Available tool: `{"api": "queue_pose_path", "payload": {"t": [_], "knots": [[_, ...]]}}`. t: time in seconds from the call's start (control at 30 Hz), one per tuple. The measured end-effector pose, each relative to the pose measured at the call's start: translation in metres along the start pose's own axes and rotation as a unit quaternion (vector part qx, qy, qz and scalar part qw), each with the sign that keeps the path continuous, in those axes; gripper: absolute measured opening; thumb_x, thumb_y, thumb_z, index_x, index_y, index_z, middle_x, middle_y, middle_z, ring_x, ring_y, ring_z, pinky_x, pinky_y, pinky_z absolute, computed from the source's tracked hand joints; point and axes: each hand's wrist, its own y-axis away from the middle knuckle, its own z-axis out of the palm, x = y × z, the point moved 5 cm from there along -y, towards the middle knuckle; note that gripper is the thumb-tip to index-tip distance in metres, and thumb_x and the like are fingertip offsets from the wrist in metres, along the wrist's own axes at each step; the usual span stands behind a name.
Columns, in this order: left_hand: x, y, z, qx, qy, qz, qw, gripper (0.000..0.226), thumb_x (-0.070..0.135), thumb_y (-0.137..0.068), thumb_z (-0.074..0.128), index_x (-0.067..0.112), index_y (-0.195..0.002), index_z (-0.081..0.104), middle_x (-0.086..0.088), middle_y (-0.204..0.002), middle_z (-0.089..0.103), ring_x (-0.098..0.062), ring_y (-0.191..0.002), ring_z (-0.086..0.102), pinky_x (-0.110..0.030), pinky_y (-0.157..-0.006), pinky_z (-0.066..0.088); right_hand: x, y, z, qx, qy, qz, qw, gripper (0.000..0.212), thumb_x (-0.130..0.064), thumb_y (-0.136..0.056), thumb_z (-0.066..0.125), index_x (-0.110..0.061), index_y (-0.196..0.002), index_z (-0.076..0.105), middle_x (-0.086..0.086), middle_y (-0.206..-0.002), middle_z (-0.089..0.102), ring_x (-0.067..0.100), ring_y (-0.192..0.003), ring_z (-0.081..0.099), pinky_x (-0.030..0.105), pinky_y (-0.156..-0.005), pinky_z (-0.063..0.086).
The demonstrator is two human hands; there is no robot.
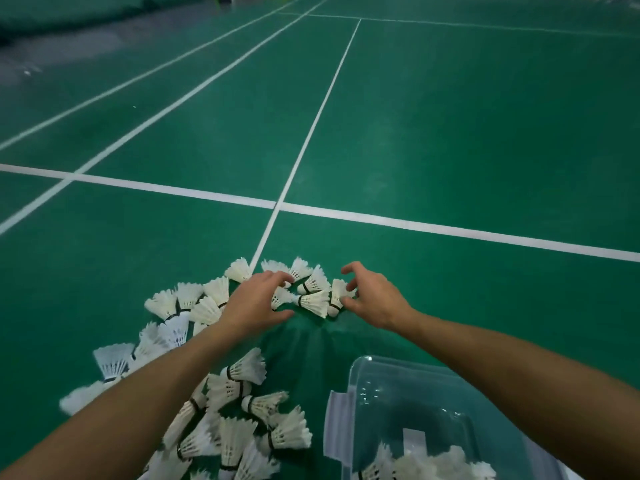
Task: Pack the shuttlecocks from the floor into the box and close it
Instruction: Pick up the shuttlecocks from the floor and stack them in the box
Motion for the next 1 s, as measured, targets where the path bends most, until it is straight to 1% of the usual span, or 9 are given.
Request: {"api": "queue_pose_path", "payload": {"t": [0.1, 0.17, 0.4, 0.47, 0.6, 0.7, 0.77, 0.87, 1.0], "knots": [[0.007, -0.023, 0.014, -0.028, -0.125, 0.057, 0.99, 0.062, 0.049, -0.089, 0.076, 0.035, -0.143, 0.049, 0.01, -0.139, 0.061, -0.015, -0.129, 0.057, -0.039, -0.111, 0.042, 0.012, -0.018, 0.016, 0.005, 0.016, 0.017, 1.0, 0.061, -0.03, -0.096, 0.07, -0.026, -0.149, 0.04, 0.009, -0.139, 0.058, 0.028, -0.131, 0.056, 0.049, -0.11, 0.049], [0.005, -0.037, 0.025, -0.045, -0.153, 0.064, 0.985, 0.058, 0.046, -0.092, 0.074, 0.036, -0.141, 0.047, 0.01, -0.137, 0.063, -0.016, -0.126, 0.059, -0.041, -0.109, 0.04, 0.02, -0.029, 0.026, 0.008, 0.013, 0.033, 0.999, 0.065, -0.022, -0.097, 0.069, -0.026, -0.153, 0.037, 0.012, -0.142, 0.056, 0.031, -0.134, 0.051, 0.049, -0.114, 0.046], [-0.009, -0.054, 0.048, -0.097, -0.13, 0.019, 0.987, 0.052, 0.036, -0.096, 0.071, 0.043, -0.14, 0.044, 0.011, -0.125, 0.067, -0.016, -0.111, 0.066, -0.044, -0.106, 0.041, 0.037, -0.039, 0.044, 0.004, -0.014, 0.05, 0.999, 0.066, -0.006, -0.096, 0.061, -0.027, -0.154, 0.037, 0.012, -0.12, 0.071, 0.033, -0.112, 0.063, 0.051, -0.095, 0.056], [-0.008, -0.055, 0.054, -0.105, -0.116, 0.032, 0.987, 0.054, 0.032, -0.097, 0.072, 0.042, -0.143, 0.046, 0.013, -0.116, 0.07, -0.013, -0.103, 0.066, -0.04, -0.099, 0.044, 0.041, -0.038, 0.046, -0.004, -0.026, 0.053, 0.998, 0.068, -0.007, -0.096, 0.063, -0.031, -0.154, 0.036, 0.009, -0.117, 0.071, 0.03, -0.104, 0.065, 0.05, -0.092, 0.058], [0.003, -0.051, 0.067, -0.142, -0.038, 0.063, 0.987, 0.071, 0.028, -0.089, 0.082, 0.039, -0.149, 0.045, 0.008, -0.099, 0.062, -0.014, -0.086, 0.059, -0.031, -0.076, 0.05, 0.05, -0.031, 0.046, -0.018, -0.052, 0.056, 0.997, 0.067, -0.015, -0.096, 0.067, -0.037, -0.151, 0.036, 0.008, -0.122, 0.07, 0.028, -0.107, 0.066, 0.046, -0.094, 0.056], [0.016, -0.051, 0.074, -0.159, -0.068, 0.082, 0.982, 0.077, 0.035, -0.089, 0.08, 0.048, -0.151, 0.037, 0.005, -0.103, 0.054, -0.015, -0.087, 0.056, -0.028, -0.075, 0.046, 0.053, -0.024, 0.042, -0.024, -0.061, 0.05, 0.997, 0.068, -0.017, -0.095, 0.07, -0.039, -0.15, 0.036, 0.004, -0.113, 0.069, 0.026, -0.101, 0.065, 0.048, -0.093, 0.056], [0.023, -0.053, 0.077, -0.157, -0.102, 0.089, 0.978, 0.064, 0.036, -0.093, 0.076, 0.049, -0.147, 0.044, 0.002, -0.112, 0.055, -0.018, -0.089, 0.059, -0.032, -0.078, 0.053, 0.054, -0.017, 0.034, -0.024, -0.062, 0.043, 0.997, 0.069, -0.018, -0.095, 0.071, -0.038, -0.151, 0.037, 0.002, -0.109, 0.066, 0.025, -0.1, 0.065, 0.049, -0.094, 0.056], [0.036, -0.055, 0.076, -0.155, -0.115, 0.088, 0.977, 0.027, 0.04, -0.097, 0.07, 0.033, -0.123, 0.067, 0.0, -0.119, 0.059, -0.018, -0.091, 0.063, -0.034, -0.084, 0.058, 0.052, -0.004, 0.01, -0.018, -0.063, 0.031, 0.997, 0.07, -0.018, -0.094, 0.072, -0.034, -0.153, 0.038, 0.001, -0.107, 0.064, 0.024, -0.098, 0.065, 0.048, -0.094, 0.057], [0.051, -0.049, 0.061, -0.113, -0.072, 0.089, 0.987, 0.019, 0.042, -0.095, 0.072, 0.027, -0.106, 0.075, 0.006, -0.107, 0.057, -0.011, -0.087, 0.06, -0.025, -0.076, 0.049, 0.047, 0.027, -0.034, 0.004, -0.082, 0.01, 0.997, 0.068, -0.017, -0.093, 0.074, -0.029, -0.151, 0.041, 0.0, -0.104, 0.067, 0.02, -0.09, 0.067, 0.045, -0.089, 0.059]]}}
